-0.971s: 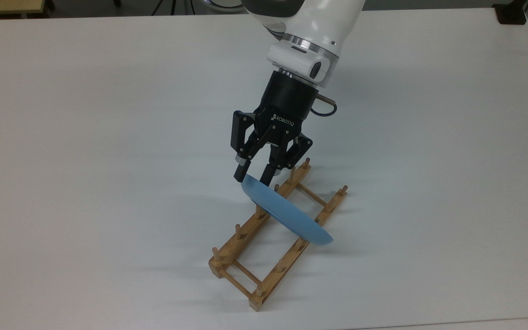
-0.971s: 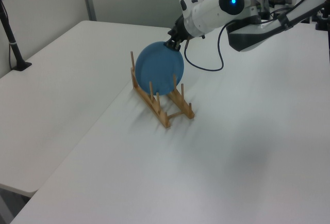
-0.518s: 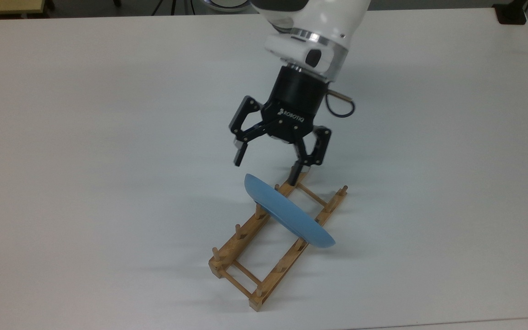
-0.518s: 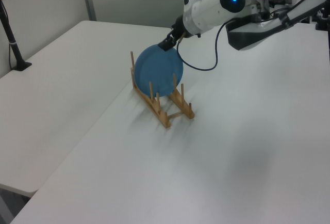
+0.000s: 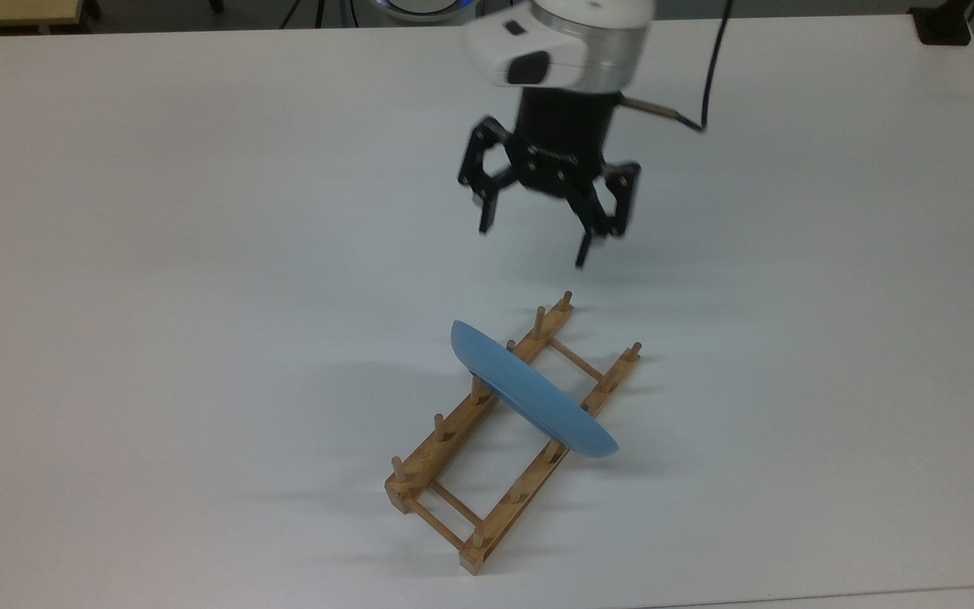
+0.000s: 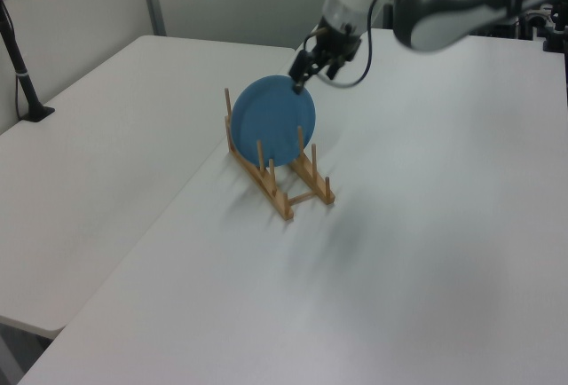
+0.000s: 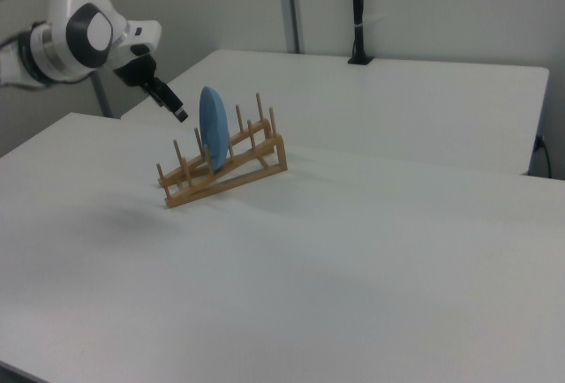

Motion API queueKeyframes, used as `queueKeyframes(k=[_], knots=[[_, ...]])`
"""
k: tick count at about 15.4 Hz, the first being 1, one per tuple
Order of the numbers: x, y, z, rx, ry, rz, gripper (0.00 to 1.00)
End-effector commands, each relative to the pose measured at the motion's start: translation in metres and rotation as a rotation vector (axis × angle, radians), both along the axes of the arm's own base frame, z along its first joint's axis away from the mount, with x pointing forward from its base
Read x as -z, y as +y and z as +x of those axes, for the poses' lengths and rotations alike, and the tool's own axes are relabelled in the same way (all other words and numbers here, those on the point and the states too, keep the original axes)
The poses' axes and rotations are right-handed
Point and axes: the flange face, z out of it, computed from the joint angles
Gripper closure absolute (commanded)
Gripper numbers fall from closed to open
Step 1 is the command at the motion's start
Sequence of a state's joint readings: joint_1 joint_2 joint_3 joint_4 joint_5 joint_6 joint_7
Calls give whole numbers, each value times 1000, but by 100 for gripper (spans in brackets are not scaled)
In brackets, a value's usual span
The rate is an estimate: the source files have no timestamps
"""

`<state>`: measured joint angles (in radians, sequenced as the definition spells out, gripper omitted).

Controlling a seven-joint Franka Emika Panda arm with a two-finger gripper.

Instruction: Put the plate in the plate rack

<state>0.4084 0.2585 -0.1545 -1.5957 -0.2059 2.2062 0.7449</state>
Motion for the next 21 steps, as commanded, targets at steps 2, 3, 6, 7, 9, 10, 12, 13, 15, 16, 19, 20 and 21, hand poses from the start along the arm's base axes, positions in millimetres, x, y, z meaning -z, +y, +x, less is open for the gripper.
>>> queueKeyframes(k=[2, 3, 6, 7, 9, 10, 12, 13, 15, 16, 19, 20, 21], knots=[[-50, -71, -47, -196, 284, 71, 0], [-54, -88, -53, -221, 312, 69, 0], [-55, -135, -64, -296, 362, 46, 0], [-53, -145, -71, -353, 376, 35, 0], [-59, -167, -83, -398, 377, 27, 0], [-59, -172, -86, -387, 391, 32, 0], [-59, -174, -88, -384, 412, 34, 0], [-61, -175, -88, -379, 409, 32, 0], [-61, -185, -87, -358, 408, 37, 0], [-61, -188, -86, -348, 408, 39, 0], [-65, -191, -85, -317, 424, 47, 0], [-66, -193, -86, -315, 423, 51, 0], [-67, -193, -86, -315, 422, 51, 0]])
